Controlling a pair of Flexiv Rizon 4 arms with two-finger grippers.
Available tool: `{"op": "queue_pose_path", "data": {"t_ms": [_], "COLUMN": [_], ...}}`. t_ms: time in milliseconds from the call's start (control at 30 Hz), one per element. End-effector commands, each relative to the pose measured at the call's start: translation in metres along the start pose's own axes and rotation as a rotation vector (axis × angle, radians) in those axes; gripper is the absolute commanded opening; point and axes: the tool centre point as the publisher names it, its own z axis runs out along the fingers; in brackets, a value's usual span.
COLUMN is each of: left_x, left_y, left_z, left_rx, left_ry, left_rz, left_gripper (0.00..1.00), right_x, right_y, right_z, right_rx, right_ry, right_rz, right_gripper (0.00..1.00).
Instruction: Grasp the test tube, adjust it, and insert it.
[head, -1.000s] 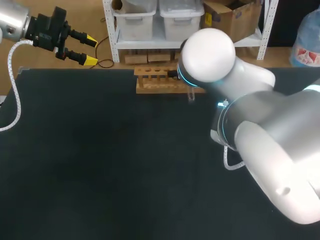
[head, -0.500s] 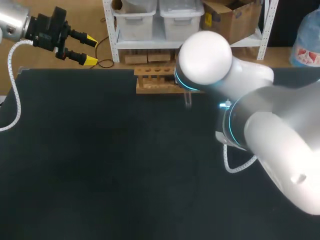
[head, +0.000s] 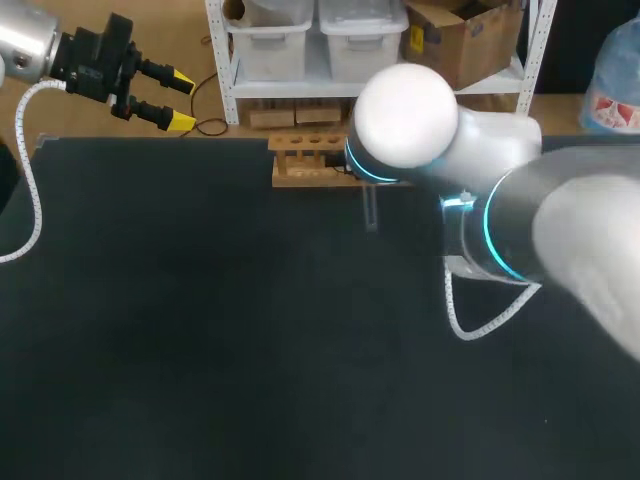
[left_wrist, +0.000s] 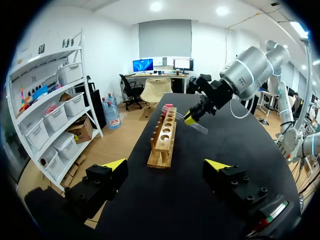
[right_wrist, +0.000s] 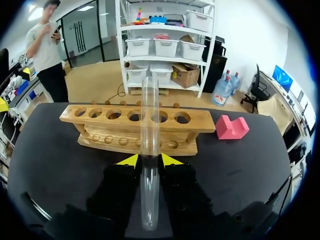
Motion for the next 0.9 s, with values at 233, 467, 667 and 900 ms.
{"op": "queue_pose_path", "data": {"t_ms": [233,467,667,900], "left_x": [0.0,0.0,0.0,0.0], "left_y": [-0.003,-0.003,-0.003,-0.003], "left_z": [0.0,0.0,0.0,0.0], "left_rx": [-0.007,-0.007,-0.007,-0.007], "left_ry": [-0.001,-0.001,-0.001,-0.001], "left_rz": [0.002,0.002,0.002,0.002], "left_gripper": [1.0,1.0,1.0,1.0], "right_x": [-0.001,-0.001,-0.004,-0.01], "right_y": [-0.001,-0.004,-0.011,-0.022], "right_z": [0.006,0.006,-0.005,-0.022], "right_rx": [0.0,-0.001,0.007,0.035], "right_ry": [0.053,0.063,0.05,0.02], "right_rz": [0.003,0.006,0.014,0.03], "right_gripper": [0.0,0.0,0.0,0.0]}}
